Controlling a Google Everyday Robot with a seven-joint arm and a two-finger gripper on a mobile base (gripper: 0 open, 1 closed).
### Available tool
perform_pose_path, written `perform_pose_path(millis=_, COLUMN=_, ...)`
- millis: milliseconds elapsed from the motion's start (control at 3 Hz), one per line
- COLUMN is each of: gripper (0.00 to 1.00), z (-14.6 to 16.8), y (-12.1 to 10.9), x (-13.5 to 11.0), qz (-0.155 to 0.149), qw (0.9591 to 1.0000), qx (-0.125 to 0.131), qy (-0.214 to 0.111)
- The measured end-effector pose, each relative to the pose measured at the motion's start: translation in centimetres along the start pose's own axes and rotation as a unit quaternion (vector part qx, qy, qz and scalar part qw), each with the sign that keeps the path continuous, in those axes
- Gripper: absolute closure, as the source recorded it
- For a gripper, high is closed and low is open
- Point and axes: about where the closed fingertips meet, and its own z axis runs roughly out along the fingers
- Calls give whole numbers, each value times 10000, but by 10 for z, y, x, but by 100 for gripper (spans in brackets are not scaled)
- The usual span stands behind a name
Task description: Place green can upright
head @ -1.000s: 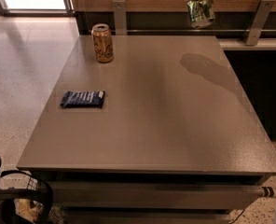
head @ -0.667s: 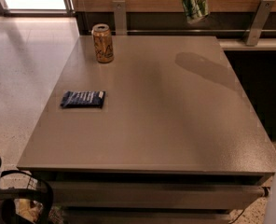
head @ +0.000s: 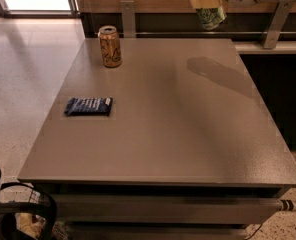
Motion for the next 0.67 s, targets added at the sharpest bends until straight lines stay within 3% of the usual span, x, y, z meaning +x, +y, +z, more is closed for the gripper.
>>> perform_pose_path(millis=333, gripper=100, z=14, y=13, x=19, qz=-481, qw=9985, qx=-74, qy=-264)
perform_pose_path(millis=667, gripper=100, z=14, y=13, x=19, qz=-459, qw=9986, qx=-78, qy=-258)
